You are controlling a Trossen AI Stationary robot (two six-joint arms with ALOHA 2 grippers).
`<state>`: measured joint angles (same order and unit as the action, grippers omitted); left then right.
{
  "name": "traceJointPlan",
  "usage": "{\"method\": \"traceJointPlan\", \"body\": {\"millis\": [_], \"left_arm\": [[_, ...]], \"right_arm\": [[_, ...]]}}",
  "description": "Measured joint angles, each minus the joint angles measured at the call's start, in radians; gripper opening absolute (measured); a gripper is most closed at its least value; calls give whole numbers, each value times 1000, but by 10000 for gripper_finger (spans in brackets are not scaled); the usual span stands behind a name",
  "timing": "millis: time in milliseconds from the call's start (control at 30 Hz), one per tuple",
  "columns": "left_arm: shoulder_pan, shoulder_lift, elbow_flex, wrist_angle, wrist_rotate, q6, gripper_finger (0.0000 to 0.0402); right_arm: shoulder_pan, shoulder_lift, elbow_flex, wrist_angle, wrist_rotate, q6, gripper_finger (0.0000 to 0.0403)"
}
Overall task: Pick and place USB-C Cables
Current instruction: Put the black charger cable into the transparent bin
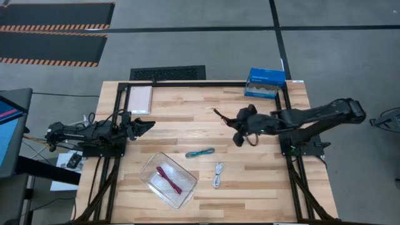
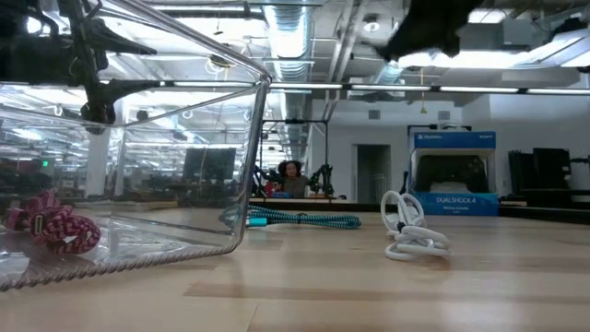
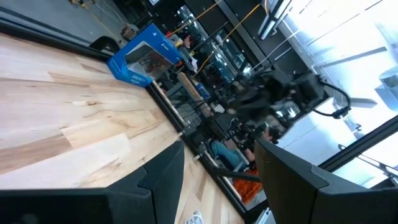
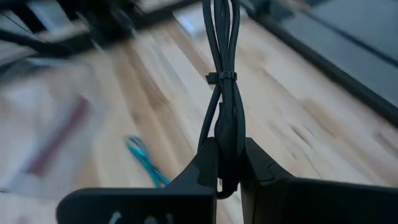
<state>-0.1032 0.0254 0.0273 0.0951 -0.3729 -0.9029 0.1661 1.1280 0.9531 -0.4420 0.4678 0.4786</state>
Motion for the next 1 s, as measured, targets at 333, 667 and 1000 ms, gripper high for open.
{"method": "traceJointPlan", "body": {"millis": [333,667,1000], "left_arm": [[0,0,0,0,-1,0,185],[0,0,0,-4,-9,0,185],[0,0,0,-8,-8,0,185]], "right_arm": [[215,-34,1,266,167,-68,29],[362,163,2,754,308,-233,28],[401,383,21,1011,402,-271,28]]}}
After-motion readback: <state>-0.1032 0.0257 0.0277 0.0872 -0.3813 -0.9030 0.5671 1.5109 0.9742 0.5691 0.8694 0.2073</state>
